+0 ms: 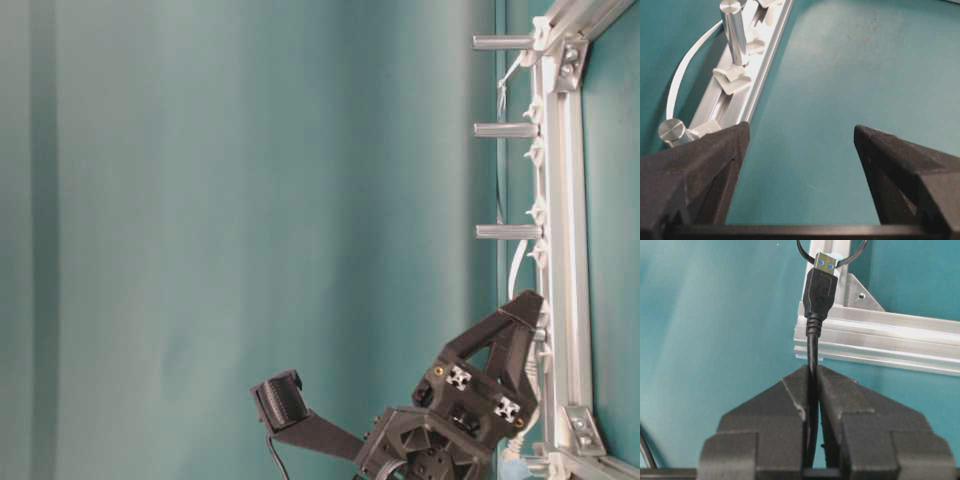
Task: Insert the wire through the string loop located on the right side.
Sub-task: 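Push the USB plug leftward through the black zip-tie loop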
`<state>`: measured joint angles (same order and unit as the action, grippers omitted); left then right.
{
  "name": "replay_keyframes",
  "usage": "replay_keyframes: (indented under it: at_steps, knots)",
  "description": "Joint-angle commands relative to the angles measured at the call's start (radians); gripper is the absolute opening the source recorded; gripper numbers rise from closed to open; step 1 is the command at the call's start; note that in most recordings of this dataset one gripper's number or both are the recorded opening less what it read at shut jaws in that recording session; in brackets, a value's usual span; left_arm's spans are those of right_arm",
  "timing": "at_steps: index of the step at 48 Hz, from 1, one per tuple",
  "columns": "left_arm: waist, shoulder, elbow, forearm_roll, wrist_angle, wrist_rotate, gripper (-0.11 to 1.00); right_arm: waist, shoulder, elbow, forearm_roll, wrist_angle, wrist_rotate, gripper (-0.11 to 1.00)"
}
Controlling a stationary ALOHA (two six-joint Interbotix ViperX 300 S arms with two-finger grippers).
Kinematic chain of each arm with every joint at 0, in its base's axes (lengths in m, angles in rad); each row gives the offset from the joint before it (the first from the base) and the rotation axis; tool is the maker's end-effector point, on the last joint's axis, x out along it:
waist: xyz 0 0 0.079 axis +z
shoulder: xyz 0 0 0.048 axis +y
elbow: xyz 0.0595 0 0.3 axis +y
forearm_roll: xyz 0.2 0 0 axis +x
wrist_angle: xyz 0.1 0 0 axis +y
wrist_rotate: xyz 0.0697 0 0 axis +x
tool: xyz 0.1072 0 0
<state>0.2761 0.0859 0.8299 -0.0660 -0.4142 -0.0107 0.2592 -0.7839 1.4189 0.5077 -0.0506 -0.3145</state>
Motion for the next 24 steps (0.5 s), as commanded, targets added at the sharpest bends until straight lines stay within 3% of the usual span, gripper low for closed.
replay_keyframes:
  at_steps: [1,24]
  knots:
    - [0.0,-0.023,-0.023,0.002,-0.006,-0.008,0.84,-0.003,0.011,-0.021,-0.003,-0.003,0.0,0.07]
    - [0.0,-0.023,-0.023,0.002,-0.005,-0.008,0.84,-0.003,0.114,-0.086,-0.008,-0.029,-0.002,0.07]
